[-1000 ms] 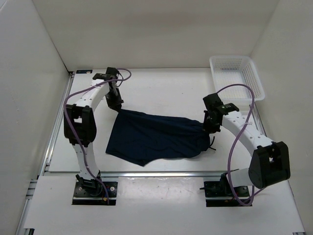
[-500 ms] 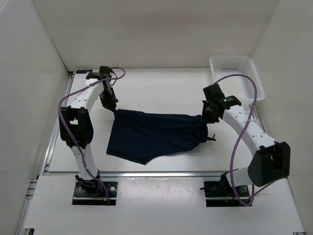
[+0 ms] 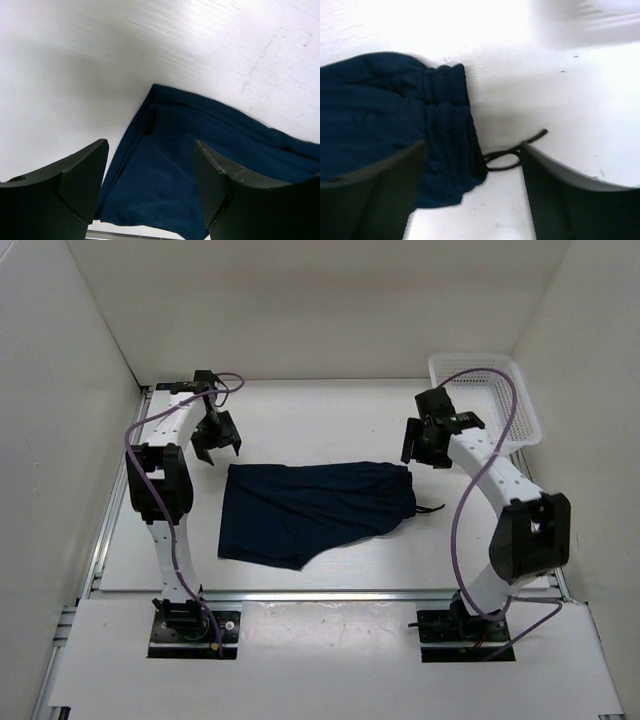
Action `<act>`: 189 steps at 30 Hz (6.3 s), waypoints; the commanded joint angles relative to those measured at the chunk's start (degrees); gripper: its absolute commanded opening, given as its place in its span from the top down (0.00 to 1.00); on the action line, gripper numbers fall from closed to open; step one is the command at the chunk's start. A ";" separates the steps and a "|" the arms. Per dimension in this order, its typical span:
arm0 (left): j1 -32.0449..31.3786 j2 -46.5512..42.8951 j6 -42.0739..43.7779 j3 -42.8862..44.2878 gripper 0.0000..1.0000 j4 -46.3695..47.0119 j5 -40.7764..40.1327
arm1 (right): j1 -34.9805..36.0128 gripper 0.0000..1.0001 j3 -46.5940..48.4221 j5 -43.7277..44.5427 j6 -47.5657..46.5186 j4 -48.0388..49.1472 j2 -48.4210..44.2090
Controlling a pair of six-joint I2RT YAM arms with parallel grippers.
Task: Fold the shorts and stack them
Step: Fold the shorts
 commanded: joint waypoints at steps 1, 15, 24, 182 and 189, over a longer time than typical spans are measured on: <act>-0.03 -9.32 -0.32 -0.62 0.21 -0.49 -2.28 | -0.27 0.30 -3.33 -1.74 0.32 -0.41 -8.85; -1.69 -22.18 -3.04 -21.72 0.23 3.91 -1.31 | 2.10 0.99 -0.56 -11.85 2.87 6.79 8.68; -1.69 -22.79 -4.44 -26.21 0.23 5.05 -0.79 | 2.10 0.99 3.51 -10.19 4.98 5.40 16.10; -8.63 -8.99 -7.53 -23.41 0.87 9.90 8.18 | 7.03 1.00 1.04 16.17 5.43 -7.18 1.86; -12.15 -6.35 -7.53 -13.91 0.24 4.98 6.07 | 8.07 1.00 7.28 18.73 3.06 -9.82 1.85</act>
